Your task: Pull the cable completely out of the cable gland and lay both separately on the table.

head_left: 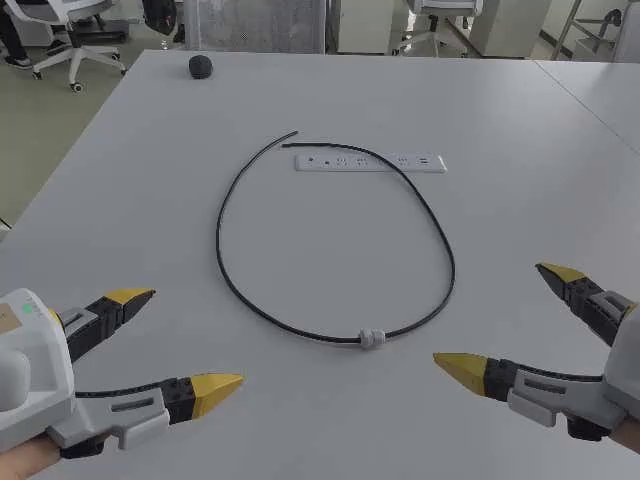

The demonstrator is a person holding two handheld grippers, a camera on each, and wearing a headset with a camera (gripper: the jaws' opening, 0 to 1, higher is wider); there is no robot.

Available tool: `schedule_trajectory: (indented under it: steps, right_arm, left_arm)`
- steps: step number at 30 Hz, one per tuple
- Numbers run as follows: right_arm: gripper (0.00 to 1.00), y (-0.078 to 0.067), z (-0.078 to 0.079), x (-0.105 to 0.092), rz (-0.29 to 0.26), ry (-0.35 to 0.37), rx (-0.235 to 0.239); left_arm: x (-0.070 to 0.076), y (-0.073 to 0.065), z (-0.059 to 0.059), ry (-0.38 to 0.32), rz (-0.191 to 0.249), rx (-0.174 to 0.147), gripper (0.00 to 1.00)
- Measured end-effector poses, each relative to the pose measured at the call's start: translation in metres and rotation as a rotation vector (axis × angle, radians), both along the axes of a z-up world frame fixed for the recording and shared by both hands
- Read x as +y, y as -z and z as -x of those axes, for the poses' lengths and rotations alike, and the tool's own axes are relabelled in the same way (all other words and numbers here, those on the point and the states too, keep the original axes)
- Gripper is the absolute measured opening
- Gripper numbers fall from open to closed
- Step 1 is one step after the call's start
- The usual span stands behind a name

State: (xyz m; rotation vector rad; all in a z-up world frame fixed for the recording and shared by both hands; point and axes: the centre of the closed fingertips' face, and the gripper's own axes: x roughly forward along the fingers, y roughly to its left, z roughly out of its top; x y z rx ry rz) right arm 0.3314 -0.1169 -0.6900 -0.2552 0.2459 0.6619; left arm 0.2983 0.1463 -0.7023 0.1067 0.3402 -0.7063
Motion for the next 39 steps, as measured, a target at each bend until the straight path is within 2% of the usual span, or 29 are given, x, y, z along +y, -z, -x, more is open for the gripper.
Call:
schedule_trajectory:
  steps: [12,15,26,39]
  right_arm:
    - [0.99,0.0022,0.0017,0.0001,0.0,-0.002,0.001]
    - [0.99,0.0026,0.0021,-0.0003,0.005,-0.002,-0.001]
    - [0.99,0.0039,0.0017,-0.0017,0.003,0.002,0.005]
    - [0.99,0.0067,-0.0018,-0.003,0.021,-0.008,0.008]
  left_arm:
    - [0.001,0.0041,0.0028,0.006,-0.017,0.01,0.83]
    - [0.001,0.0035,0.0027,0.001,-0.007,0.01,0.83]
    - [0.0007,0.0052,0.0029,0.004,-0.011,0.013,0.83]
    - [-0.0035,0.0057,-0.0022,0.017,-0.011,0.014,0.82]
